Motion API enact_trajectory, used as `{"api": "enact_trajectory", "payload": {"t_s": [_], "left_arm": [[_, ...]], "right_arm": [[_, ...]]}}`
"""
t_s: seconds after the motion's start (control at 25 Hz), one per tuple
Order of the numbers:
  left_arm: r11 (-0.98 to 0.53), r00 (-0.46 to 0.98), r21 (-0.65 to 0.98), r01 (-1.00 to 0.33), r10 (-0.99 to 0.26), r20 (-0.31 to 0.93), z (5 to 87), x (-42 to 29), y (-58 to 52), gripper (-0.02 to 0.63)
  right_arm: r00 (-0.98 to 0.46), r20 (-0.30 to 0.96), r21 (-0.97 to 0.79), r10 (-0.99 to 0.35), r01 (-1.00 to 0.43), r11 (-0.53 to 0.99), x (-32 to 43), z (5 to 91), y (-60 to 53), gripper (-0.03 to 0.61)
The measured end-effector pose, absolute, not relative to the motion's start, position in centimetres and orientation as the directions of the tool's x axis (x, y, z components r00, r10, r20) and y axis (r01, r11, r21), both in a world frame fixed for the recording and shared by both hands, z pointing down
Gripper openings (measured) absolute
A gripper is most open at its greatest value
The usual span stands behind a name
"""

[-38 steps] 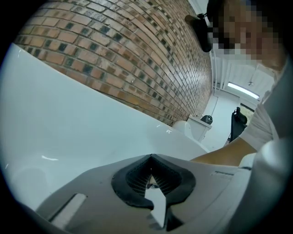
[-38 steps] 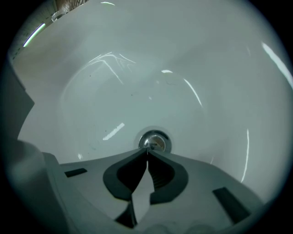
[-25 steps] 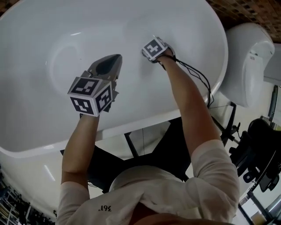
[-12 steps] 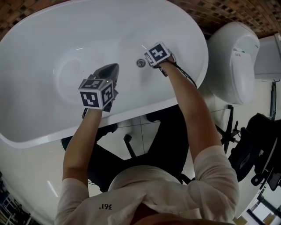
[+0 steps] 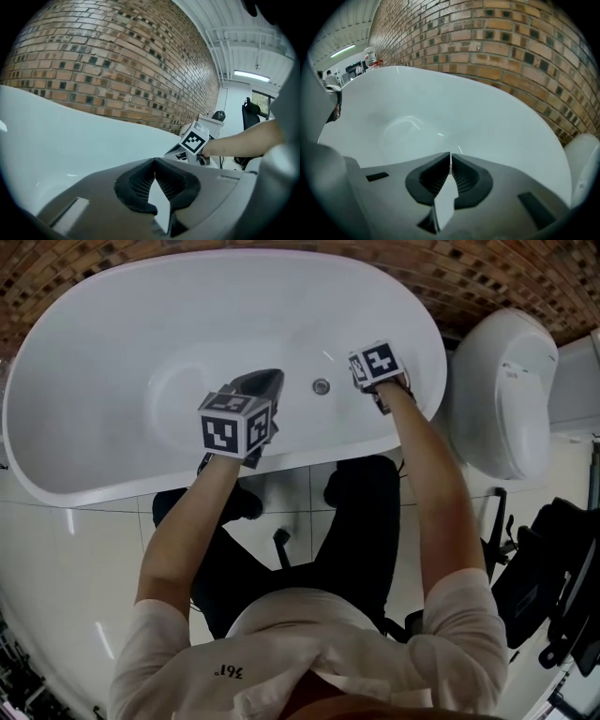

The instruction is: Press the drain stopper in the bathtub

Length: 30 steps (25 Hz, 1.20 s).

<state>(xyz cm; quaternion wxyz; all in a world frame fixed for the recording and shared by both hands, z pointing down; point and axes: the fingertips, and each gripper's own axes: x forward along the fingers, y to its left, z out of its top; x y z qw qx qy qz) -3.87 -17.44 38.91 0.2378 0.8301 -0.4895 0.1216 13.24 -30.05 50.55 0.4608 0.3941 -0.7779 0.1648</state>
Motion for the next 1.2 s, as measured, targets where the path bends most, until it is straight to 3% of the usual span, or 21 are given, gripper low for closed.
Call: {"api": "enact_trajectory", "payload": {"t_s": [0.72, 1.2], "left_arm": [[-0.438, 0.471, 0.174, -0.882, -0.815, 0.339, 30.1, -3.0, -10.2, 0.005], [-0.449, 0.466, 0.126, -0.885, -0.839, 0.282, 25.1, -3.4, -5.5, 0.005]], "right_arm": [[-0.254, 0.745, 0.201, -0.617, -0.797, 0.57, 17.3, 36.7, -24.5, 0.025], [-0.307, 0.639, 0.225, -0.705, -0.802, 0.554, 16.3, 28.0, -20.0, 0.025]]}}
